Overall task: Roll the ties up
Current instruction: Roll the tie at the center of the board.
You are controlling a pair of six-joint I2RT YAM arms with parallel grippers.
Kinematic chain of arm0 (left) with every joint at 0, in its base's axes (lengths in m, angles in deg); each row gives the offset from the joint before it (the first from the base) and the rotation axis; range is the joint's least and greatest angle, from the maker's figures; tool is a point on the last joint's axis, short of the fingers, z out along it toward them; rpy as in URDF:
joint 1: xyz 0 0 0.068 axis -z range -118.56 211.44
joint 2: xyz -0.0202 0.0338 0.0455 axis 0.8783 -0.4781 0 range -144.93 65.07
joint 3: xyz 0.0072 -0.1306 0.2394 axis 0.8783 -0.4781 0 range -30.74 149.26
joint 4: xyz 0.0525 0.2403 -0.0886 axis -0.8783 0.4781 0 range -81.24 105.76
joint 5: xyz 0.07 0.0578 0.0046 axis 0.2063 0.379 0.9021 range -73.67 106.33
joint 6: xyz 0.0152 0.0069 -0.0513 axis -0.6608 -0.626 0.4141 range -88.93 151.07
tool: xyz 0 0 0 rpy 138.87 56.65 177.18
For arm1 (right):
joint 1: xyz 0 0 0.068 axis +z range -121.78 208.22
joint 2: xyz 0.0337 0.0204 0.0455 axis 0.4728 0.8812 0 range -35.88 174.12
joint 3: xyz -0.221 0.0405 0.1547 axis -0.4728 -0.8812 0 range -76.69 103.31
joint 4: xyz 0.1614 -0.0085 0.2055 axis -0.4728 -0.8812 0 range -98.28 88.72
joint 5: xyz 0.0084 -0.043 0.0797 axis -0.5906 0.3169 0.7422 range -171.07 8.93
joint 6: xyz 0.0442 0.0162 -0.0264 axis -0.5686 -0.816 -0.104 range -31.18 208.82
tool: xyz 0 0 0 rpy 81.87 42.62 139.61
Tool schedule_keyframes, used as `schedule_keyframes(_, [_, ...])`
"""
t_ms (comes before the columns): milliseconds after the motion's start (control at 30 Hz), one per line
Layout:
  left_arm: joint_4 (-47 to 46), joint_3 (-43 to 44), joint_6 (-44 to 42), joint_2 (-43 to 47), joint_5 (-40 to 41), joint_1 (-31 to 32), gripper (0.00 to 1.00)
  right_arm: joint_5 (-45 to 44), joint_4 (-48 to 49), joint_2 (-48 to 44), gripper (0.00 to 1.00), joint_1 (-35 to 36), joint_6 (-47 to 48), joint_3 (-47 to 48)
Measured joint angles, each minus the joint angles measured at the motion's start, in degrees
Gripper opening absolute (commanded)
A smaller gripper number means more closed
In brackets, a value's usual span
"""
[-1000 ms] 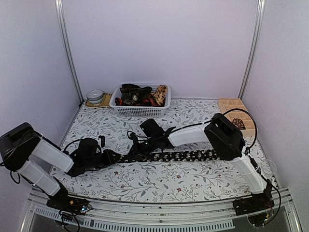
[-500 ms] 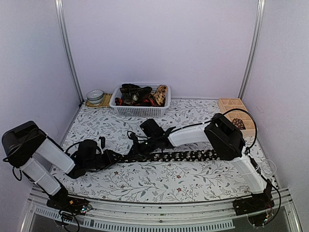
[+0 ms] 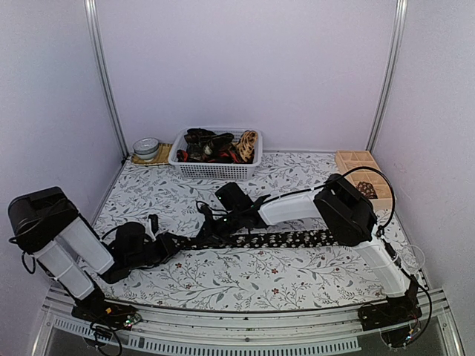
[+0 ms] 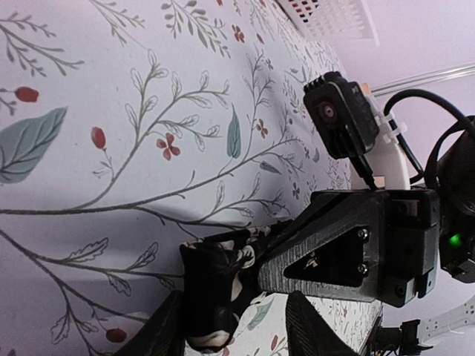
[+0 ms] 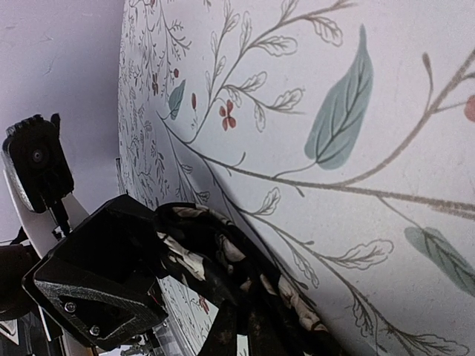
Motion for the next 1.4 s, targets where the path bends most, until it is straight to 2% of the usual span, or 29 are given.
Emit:
schedule_keyframes(167, [-9.03, -0.28, 3.39, -6.56, 0.24, 1.05, 0.39, 0.07, 0.20, 0.00, 0.05, -0.02, -0.46, -0.13])
schedule_keyframes(233, [-12.72, -0.57, 5.01, -9.22, 0.63, 1.75, 0.32, 0.13, 0.46, 0.00, 0.05, -0.04, -0.50, -0.31])
schedule_keyframes(300, [-15.82, -0.87, 6.54, -11.69, 1.25, 2.58, 0.17, 0.17, 0.72, 0.00, 0.05, -0.04, -0.55, -0.44])
schedule_keyframes(367, [-18.18, -0.98, 8.11, -13.49, 1.90, 3.43, 0.07, 0.24, 1.03, 0.00, 0.05, -0.07, -0.66, -0.63])
schedule_keyframes(467, [-19.56, -1.09, 9.53, -14.10, 2.99, 4.04, 0.00, 0.39, 1.25, 0.00, 0.05, -0.09, -0.70, -0.72])
schedule_keyframes(600, [-18.01, -0.44, 9.79, -13.27, 4.39, 4.63, 0.00, 0.39, 1.31, 0.00, 0.06, -0.11, -0.70, -0.76])
schedule_keyframes(667, [-14.53, 0.46, 9.16, -11.63, 5.18, 4.81, 0.00, 0.39, 1.33, 0.00, 0.12, -0.13, -0.72, -0.79])
schedule_keyframes(800, [-2.99, 3.54, 6.01, -6.86, 7.34, 5.42, 0.00, 0.76, 2.40, -0.02, 0.33, -0.59, -0.76, -0.96])
schedule_keyframes(933, [13.75, 9.27, 1.01, -1.36, 11.32, 6.62, 0.00, 1.07, 3.61, -0.09, 0.41, -1.31, 0.26, -0.94])
schedule_keyframes(1167, [31.93, 14.80, -5.90, 3.08, 16.63, 8.24, 0.00, -1.18, 0.72, -2.71, 0.50, -1.77, 5.29, -2.16])
schedule_keyframes(1400, [41.55, 17.79, -10.71, 5.35, 21.03, 9.86, 0.00, -4.98, -3.19, -8.13, 0.51, -3.82, 10.29, -8.09])
